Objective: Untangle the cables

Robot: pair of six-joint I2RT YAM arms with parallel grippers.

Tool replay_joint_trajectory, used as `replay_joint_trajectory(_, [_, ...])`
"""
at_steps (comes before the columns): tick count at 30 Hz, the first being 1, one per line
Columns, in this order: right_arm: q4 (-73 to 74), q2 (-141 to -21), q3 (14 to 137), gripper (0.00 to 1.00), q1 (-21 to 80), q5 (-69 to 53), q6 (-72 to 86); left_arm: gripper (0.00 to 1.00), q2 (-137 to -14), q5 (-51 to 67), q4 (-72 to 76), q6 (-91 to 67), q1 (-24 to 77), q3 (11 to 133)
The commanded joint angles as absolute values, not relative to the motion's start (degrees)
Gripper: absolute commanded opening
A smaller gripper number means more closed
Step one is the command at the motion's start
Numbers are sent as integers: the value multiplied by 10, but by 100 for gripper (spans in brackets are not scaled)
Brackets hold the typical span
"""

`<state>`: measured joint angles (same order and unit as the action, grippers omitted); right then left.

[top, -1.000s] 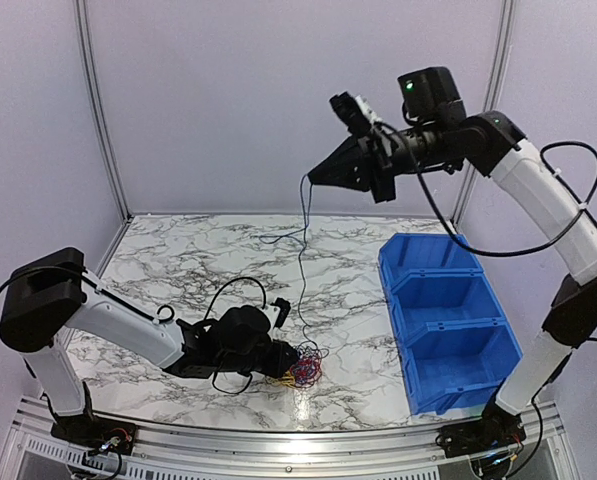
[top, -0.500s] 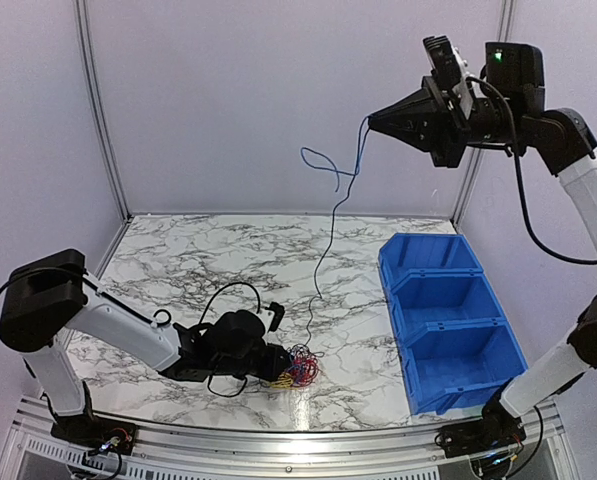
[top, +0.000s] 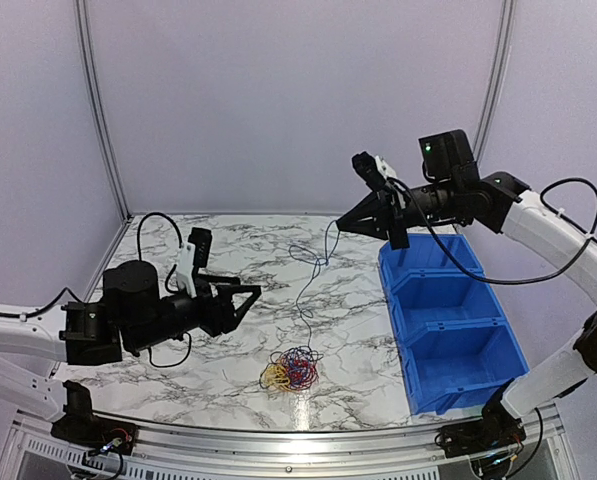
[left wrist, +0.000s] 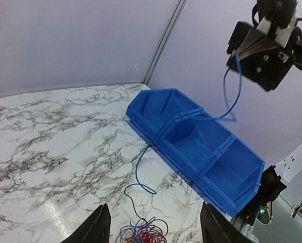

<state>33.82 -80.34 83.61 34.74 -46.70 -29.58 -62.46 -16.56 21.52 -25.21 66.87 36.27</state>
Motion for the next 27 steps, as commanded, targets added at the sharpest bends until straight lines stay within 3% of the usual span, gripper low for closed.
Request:
replay_joint_trajectory(1, [297,-800,805,0,373,-423,-304,63,-588,-198,134,-183,670,409])
replay_joint_trajectory(10, [327,-844,839,0,415,-427,-310,58,-709,-141,57,-185,669,572])
replay_joint_trajectory(15, [332,-861,852,0,430,-416,-312,57,-758,-88,76,-195,669,602])
replay_joint_trajectory(22, [334,-863,858,0,433,-410,-314,47,-800,-91,61,-205,667,625])
replay_joint_trajectory(24, [335,-864,857,0,433,-413,-315,41,-803,-95,66,-209,664,621])
replay_joint_trajectory(27, [333,-865,853,0,433,-417,-316,22,-800,-100,79,-214,658,614])
